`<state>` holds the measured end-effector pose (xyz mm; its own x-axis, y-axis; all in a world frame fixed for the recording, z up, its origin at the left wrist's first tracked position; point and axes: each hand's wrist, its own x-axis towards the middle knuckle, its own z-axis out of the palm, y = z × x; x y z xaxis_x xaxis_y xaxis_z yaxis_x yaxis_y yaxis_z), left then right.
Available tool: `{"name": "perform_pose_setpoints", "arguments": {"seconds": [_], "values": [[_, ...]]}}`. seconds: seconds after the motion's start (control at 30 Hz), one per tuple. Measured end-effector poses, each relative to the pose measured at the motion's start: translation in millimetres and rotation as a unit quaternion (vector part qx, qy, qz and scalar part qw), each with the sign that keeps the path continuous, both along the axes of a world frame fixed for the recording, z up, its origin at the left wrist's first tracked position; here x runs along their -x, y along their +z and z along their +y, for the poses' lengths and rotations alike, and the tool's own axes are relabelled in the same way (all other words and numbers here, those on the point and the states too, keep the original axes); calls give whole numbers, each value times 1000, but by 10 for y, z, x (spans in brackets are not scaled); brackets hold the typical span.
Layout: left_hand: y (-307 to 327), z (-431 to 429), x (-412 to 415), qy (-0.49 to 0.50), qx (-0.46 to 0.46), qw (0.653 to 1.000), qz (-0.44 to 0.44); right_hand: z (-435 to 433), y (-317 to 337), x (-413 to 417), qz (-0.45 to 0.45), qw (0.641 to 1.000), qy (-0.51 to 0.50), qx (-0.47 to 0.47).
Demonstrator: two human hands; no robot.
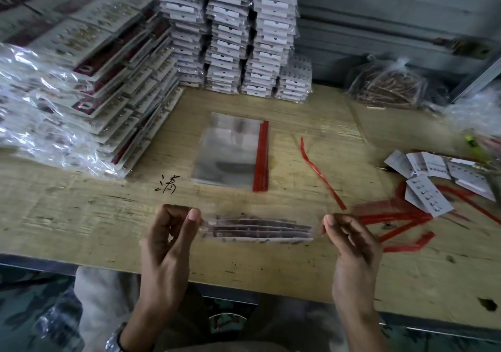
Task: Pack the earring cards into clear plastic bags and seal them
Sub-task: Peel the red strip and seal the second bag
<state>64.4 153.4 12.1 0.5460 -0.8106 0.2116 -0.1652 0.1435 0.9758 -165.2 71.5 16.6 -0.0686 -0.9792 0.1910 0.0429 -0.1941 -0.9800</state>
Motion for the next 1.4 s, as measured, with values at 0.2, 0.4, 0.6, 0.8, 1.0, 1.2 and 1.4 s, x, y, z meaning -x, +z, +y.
{"name": "perform_pose_setpoints", "arguments": {"seconds": [0.2, 0.4, 0.6, 0.8, 1.0, 1.2, 1.4], "values": [[49, 60, 141, 28, -4, 997, 73, 106, 3, -46, -29, 997, -27, -60], [56, 18, 186, 42, 8, 993, 107, 40, 2, -136, -31, 998, -30, -38], [220, -264, 166, 21, 68, 994, 81, -217, 157, -262, -25, 999, -43, 16], [192, -476, 113, -43, 120, 990, 64, -428, 125, -211, 35, 996, -27, 84], [-116, -313, 106, -53, 81, 991, 92, -204, -172, -113, 128, 987, -55, 74], [-226, -159, 138, -26, 48, 993, 100, -38, -253, -41, 179, 976, -62, 111], [-274, -91, 149, -11, 30, 998, 59, 37, -303, -34, 80, 995, -60, 11]]}}
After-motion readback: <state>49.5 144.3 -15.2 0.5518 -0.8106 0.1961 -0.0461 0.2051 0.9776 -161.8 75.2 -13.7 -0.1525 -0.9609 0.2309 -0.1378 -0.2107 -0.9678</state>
